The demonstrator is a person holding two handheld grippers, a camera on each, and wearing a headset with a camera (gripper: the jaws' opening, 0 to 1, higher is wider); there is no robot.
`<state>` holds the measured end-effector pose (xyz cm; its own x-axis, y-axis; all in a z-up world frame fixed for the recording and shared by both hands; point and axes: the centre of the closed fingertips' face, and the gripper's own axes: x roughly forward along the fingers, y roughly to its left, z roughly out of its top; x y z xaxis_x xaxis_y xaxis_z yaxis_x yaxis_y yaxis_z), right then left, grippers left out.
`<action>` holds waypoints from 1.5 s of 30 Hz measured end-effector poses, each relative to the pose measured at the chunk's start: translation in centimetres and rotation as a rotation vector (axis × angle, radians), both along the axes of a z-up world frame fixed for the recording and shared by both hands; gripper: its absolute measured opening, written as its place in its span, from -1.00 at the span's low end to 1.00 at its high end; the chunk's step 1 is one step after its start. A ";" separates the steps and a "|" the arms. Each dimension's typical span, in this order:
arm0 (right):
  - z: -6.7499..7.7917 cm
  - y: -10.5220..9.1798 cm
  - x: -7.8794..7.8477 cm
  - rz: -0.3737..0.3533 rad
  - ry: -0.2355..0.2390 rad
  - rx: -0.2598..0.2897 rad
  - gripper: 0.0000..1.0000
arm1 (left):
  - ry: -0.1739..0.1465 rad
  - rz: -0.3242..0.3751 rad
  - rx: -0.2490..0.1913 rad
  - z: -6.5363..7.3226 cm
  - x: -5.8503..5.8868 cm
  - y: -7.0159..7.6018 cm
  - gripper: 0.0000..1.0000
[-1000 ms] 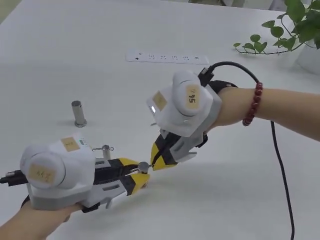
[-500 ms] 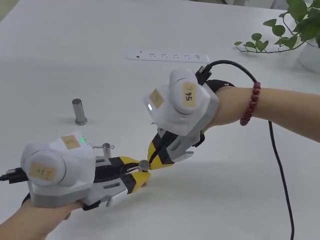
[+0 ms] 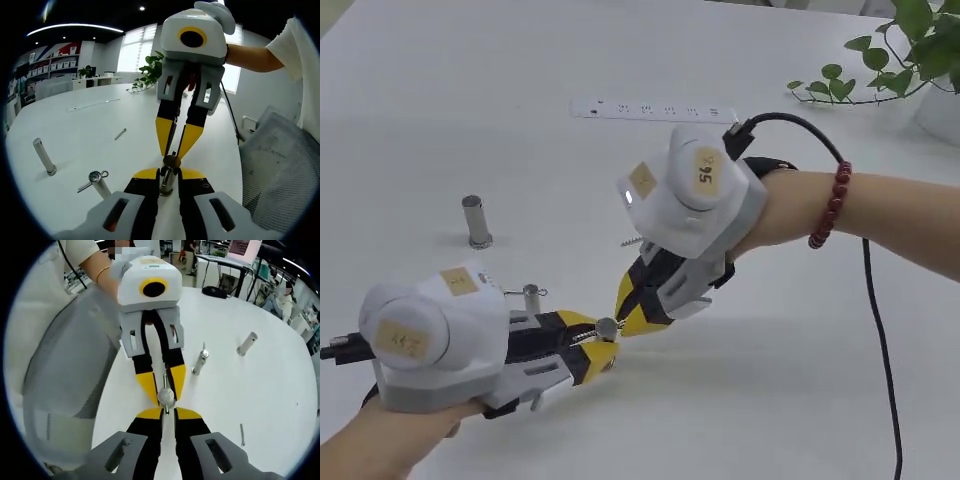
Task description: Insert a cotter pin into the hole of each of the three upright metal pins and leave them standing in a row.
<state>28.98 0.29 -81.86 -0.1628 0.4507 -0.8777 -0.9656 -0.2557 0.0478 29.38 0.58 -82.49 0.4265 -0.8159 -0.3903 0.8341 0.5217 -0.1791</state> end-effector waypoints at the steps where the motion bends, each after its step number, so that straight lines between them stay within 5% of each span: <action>1: 0.0 0.0 0.0 -0.002 0.002 0.002 -0.80 | 0.000 -0.001 0.000 0.0 0.0 0.0 -0.75; 33: -0.1 0.3 -0.4 0.011 -0.005 0.013 -0.89 | 0.024 0.013 -0.020 -0.1 -0.2 0.2 -0.74; 45: 0.2 0.7 -0.4 -0.075 0.031 0.045 -0.65 | 0.011 0.024 -0.023 0.5 -0.2 0.7 -0.56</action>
<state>28.56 0.95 -81.69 -0.1538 0.5016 -0.8513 -0.9804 -0.1850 0.0681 29.22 1.23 -81.97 0.4415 -0.8146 -0.3763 0.8196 0.5367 -0.2003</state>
